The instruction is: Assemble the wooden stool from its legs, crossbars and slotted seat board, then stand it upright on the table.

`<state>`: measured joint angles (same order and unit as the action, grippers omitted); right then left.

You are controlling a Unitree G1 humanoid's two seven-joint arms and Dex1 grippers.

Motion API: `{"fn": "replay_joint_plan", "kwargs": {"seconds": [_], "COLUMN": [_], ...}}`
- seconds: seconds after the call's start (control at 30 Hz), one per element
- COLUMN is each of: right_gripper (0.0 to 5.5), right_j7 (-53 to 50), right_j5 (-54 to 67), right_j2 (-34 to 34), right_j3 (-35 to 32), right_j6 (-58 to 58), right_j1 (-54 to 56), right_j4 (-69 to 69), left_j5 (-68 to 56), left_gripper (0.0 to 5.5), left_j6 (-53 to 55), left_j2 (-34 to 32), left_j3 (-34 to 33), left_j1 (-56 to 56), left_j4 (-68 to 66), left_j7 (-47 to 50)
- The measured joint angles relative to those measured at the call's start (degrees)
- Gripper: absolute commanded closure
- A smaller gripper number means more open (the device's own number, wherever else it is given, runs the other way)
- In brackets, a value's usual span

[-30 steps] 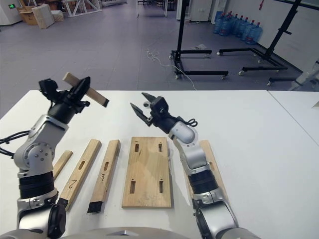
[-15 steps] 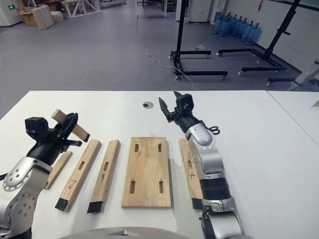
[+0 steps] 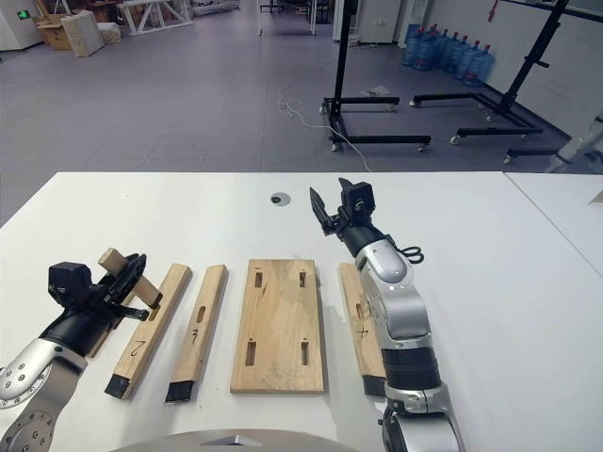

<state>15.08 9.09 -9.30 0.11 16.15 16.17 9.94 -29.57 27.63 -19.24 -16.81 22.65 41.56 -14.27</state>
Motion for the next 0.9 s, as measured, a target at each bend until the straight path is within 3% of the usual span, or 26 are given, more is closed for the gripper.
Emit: {"fn": "replay_joint_plan", "kwargs": {"seconds": [0.9], "right_gripper": [2.26], "right_j7": [-0.15], "right_j5": [-0.3], "right_j2": [-1.18], "right_j3": [2.01], "right_j6": [-0.01], "right_j1": [-0.03], "right_j4": [-0.41], "left_j5": [5.07], "left_gripper": [5.11], "left_j6": [-6.12], "left_j2": [0.37], "left_j3": [0.43], "left_j1": [0.72], "left_j4": [-9.31], "left_j7": [-3.77]}}
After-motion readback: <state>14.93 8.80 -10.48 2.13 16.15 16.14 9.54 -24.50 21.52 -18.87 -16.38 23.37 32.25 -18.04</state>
